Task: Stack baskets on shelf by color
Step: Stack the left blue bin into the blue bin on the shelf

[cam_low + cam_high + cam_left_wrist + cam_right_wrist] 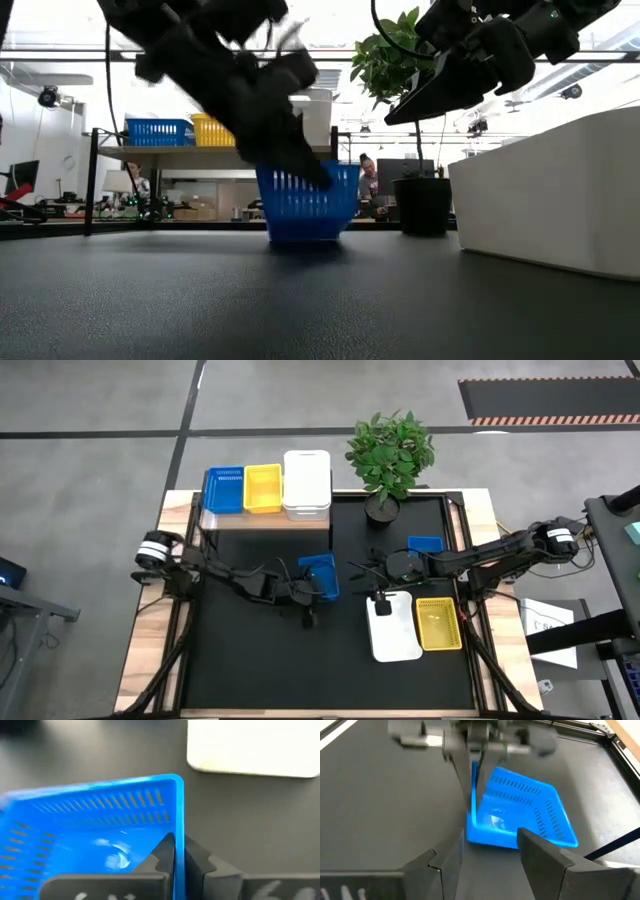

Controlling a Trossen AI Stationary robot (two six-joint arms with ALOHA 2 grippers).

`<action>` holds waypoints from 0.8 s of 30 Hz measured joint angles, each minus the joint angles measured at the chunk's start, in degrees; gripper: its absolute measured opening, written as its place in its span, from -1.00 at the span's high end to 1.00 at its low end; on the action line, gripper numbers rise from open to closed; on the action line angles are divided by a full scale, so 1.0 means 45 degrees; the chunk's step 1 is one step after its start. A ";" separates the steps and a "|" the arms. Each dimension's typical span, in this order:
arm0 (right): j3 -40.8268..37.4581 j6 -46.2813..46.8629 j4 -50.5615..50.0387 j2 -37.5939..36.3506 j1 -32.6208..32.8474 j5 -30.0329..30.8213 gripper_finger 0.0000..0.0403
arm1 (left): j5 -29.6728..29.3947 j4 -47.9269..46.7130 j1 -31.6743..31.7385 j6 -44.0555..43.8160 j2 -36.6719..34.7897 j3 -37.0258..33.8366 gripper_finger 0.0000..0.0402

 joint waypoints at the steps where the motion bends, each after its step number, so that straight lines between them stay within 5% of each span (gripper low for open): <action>1: -0.0008 -0.0009 0.0009 0.0000 0.0000 0.0000 0.13 | 0.0000 -0.0169 -0.0037 0.0356 -0.0304 0.0000 1.00; 14: -0.0068 -0.0329 0.0093 0.0000 -0.0005 -0.0013 0.19 | 0.1189 -0.5268 -0.0916 0.6524 -0.6991 0.0010 1.00; 24: -0.0068 -0.0528 0.0279 0.0000 -0.0010 -0.0015 0.20 | -0.1731 -0.9239 -0.0124 0.8189 -1.2315 0.0015 1.00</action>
